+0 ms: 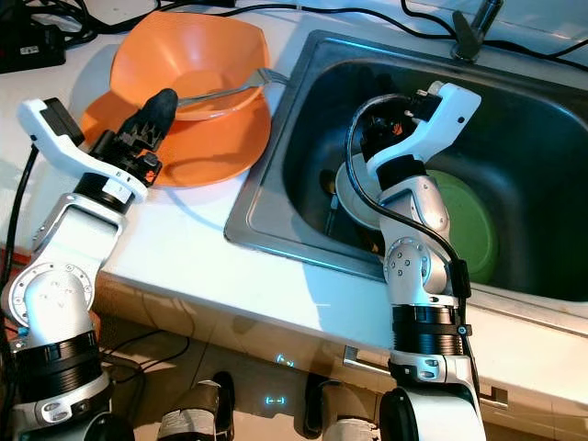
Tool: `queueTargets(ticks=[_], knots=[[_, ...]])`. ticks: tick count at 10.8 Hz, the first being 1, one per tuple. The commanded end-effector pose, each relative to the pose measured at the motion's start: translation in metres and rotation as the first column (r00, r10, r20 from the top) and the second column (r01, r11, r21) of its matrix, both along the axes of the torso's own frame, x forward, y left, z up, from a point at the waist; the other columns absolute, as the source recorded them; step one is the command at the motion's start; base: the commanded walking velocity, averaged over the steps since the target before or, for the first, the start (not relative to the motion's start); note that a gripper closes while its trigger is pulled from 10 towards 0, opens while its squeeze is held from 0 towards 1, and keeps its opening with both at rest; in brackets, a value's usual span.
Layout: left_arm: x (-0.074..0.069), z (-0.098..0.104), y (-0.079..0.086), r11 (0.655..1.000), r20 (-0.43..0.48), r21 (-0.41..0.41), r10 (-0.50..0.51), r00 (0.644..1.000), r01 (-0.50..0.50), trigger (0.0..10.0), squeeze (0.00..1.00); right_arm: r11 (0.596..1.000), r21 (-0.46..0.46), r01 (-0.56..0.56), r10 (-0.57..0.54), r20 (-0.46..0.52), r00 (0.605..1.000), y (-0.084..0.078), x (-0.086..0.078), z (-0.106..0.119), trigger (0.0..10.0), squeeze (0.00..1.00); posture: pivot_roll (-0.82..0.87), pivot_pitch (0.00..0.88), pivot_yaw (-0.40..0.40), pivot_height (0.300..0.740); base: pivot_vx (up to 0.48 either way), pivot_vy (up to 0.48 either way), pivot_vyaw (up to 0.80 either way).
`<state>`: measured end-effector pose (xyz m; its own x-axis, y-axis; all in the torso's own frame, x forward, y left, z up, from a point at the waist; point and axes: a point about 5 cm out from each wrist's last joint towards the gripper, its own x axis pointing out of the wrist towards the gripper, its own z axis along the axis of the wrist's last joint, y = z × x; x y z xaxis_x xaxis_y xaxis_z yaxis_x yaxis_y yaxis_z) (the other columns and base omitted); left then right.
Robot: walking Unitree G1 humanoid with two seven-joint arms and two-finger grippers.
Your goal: Kitchen organization
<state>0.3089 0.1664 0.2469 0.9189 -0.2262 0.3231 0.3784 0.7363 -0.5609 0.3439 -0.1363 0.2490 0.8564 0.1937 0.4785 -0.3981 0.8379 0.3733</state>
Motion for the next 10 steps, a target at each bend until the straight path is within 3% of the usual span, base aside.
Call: queueTargets(ticks=[1, 10], knots=[[0.001, 0.0012, -0.0041, 1.0, 0.0, 0.007, 0.0, 1.0, 0.0, 0.0, 0.0, 1.0, -0.009, 0.016, -0.016, -0.027, 0.999, -0.0043, -0.0012, -0.0073, 10.0, 0.0, 0.15, 0.267, -0.056, 0.74, 0.0, 0.0, 0.0], [-0.0018, -0.0007, -0.0117, 1.0, 0.0, -0.009, -0.015, 1.0, 0.015, 0.0, 0.0, 1.0, -0.018, 0.01, -0.011, -0.037, 0.999, -0.0038, -0.0007, -0.0102, 10.0, 0.0, 0.15, 0.266, -0.057, 0.74, 0.0, 0.0, 0.0]])
